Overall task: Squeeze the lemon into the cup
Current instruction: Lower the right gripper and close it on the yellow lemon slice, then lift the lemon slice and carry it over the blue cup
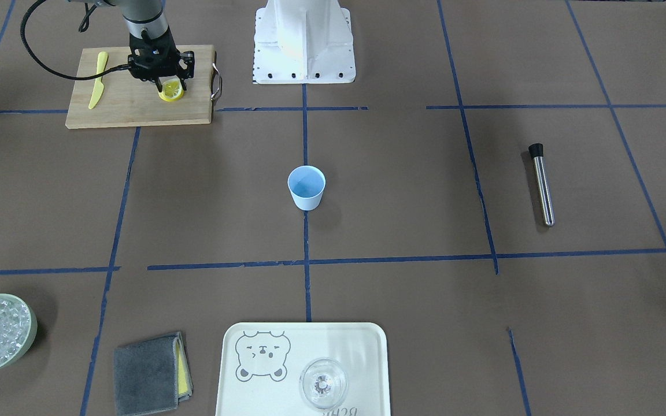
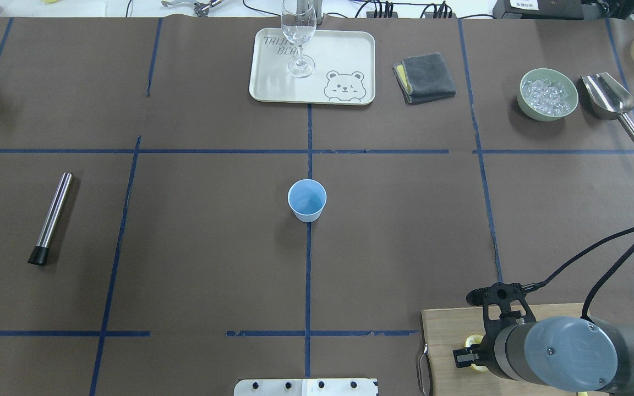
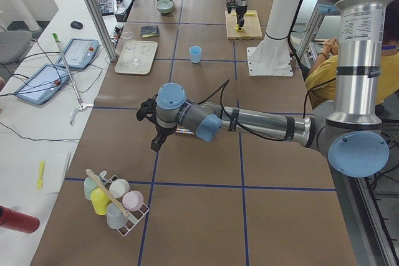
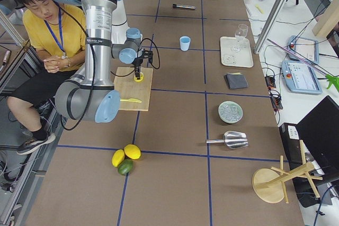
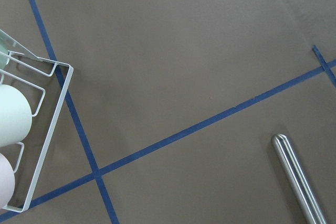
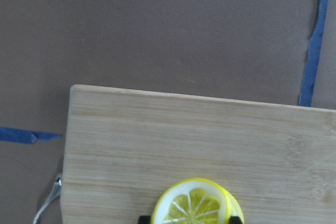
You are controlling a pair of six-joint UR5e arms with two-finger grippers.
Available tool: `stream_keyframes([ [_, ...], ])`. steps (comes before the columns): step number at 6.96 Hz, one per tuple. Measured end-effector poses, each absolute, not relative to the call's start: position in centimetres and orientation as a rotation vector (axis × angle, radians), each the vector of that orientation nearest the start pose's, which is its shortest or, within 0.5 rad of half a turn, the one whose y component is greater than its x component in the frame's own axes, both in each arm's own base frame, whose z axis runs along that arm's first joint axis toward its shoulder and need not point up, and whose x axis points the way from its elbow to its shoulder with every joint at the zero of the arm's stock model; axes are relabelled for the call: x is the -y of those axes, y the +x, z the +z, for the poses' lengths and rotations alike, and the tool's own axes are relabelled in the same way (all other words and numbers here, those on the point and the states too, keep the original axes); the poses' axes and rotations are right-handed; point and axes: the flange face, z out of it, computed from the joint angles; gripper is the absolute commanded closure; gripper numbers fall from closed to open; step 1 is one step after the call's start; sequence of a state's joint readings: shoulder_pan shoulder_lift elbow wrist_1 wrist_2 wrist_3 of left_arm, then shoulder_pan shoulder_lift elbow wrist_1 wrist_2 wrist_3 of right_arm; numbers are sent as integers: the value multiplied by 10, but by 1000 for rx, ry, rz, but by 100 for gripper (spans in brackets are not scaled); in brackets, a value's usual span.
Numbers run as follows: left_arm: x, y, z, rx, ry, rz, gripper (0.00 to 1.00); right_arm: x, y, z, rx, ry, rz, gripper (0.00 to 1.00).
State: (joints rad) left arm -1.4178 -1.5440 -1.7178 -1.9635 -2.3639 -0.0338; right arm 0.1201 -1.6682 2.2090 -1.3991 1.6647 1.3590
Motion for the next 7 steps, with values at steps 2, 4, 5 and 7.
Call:
stream_keyframes([
  [2, 503, 14, 552, -820, 412, 313, 0, 176, -411, 387, 730, 30, -119, 82],
  [4, 502, 14, 551, -827, 412, 314, 0, 176, -408, 382, 738, 31, -117, 80],
  [5, 502, 15, 551, -831, 411, 315, 0, 177, -407, 381, 741, 32, -117, 80],
  [7, 502, 14, 550, -834, 412, 315, 0, 178, -403, 375, 753, 35, -112, 94],
])
